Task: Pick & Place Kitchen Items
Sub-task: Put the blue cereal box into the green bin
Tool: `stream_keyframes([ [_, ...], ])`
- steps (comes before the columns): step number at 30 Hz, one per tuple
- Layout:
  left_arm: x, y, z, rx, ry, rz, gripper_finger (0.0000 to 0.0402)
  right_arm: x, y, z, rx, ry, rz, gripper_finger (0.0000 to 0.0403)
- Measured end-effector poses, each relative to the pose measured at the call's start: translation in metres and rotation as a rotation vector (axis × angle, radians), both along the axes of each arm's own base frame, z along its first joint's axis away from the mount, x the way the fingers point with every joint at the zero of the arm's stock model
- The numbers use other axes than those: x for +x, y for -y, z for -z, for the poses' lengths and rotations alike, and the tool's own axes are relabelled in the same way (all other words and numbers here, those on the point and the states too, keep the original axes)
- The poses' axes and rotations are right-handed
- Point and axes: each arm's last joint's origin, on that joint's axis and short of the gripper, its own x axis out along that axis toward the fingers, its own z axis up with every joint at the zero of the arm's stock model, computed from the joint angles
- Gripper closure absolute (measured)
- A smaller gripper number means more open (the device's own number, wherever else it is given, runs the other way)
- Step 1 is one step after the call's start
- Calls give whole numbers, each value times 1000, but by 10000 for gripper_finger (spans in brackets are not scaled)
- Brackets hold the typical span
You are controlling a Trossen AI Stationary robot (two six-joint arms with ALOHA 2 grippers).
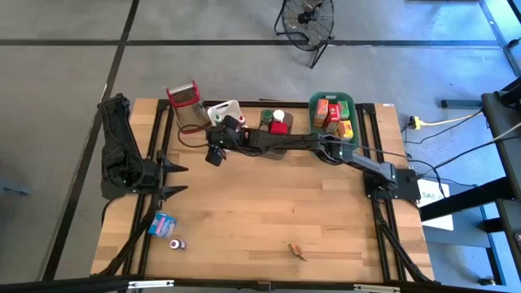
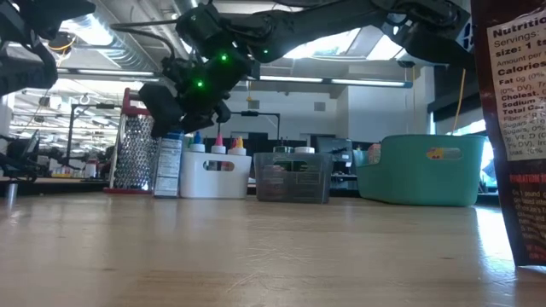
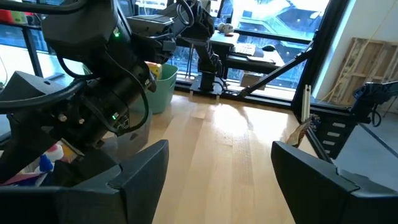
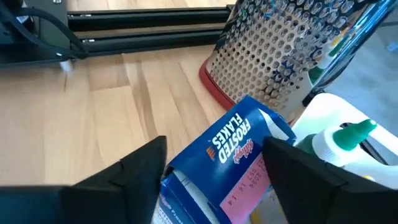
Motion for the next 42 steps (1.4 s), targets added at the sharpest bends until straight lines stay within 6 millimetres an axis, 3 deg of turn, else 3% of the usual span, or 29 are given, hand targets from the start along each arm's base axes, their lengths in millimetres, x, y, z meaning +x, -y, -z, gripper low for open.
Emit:
stream_keyframes([
  [15, 2, 5, 3, 11, -11, -3, 123, 1, -14, 2, -146, -42, 52, 318],
  [27, 2, 5, 3, -3, -11, -2, 123, 5, -56, -5, -196, -29, -67, 344],
  [30, 2, 5, 3, -11, -10, -2, 123, -2, -73, -22, -208, -45, -100, 344],
  [36, 2, 6, 3, -14, -11, 3, 123, -40, -112, -88, -269, -101, -21, 344],
  [39, 2, 6, 3, -18, -18, 17, 123, -70, -129, -110, -278, -185, 63, 344],
  [42, 2, 6, 3, -19, -23, 28, 123, -113, -140, -141, -272, -207, 236, 344],
])
